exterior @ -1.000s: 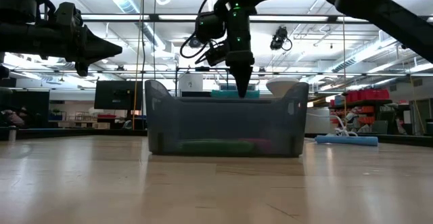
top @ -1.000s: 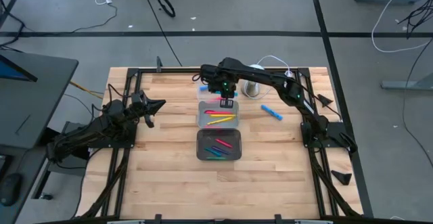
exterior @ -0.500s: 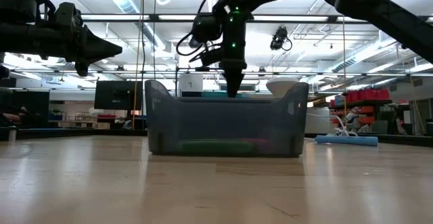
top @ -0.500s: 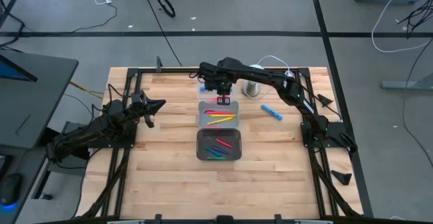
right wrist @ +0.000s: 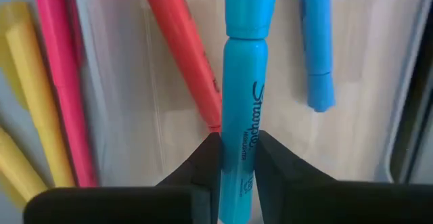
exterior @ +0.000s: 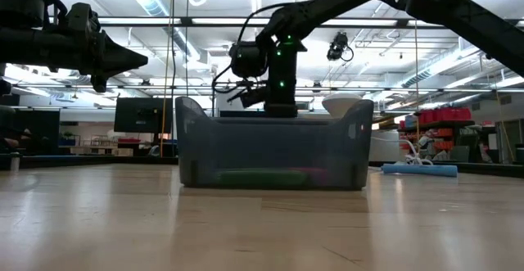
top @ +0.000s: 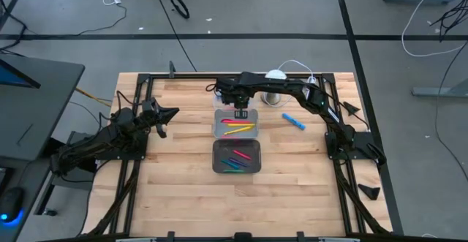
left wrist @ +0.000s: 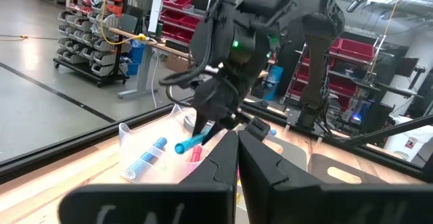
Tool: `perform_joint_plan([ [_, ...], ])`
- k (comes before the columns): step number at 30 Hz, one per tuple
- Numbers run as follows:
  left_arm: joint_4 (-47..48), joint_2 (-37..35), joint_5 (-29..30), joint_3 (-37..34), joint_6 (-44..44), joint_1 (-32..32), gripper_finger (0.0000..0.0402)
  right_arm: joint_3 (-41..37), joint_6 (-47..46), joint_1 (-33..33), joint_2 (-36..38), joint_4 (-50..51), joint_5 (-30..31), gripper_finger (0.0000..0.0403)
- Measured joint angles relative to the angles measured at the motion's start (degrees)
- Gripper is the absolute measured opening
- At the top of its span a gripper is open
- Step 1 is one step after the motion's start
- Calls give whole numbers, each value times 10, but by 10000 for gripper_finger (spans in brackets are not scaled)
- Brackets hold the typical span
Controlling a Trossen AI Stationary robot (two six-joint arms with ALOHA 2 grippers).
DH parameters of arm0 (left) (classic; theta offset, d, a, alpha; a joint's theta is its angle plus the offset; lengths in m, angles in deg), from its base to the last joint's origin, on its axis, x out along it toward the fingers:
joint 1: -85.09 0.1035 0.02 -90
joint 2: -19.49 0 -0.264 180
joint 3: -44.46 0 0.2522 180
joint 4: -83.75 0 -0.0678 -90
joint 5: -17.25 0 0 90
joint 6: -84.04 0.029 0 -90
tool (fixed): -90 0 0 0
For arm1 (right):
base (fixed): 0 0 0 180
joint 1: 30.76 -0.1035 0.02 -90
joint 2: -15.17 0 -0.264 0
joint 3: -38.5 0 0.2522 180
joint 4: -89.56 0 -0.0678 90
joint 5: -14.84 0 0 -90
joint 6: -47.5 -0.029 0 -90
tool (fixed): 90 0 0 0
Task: Pick & Place Markers
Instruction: Put the blue highlighter into the transparent bin
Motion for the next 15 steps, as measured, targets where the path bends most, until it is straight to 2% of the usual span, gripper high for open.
perform_joint_plan([
  [6,0,0,0,0,0,0,14,-31,12,0,0,-7,7,61],
  [15,0,0,0,0,0,0,14,-32,15,-2,0,-17,20,75],
])
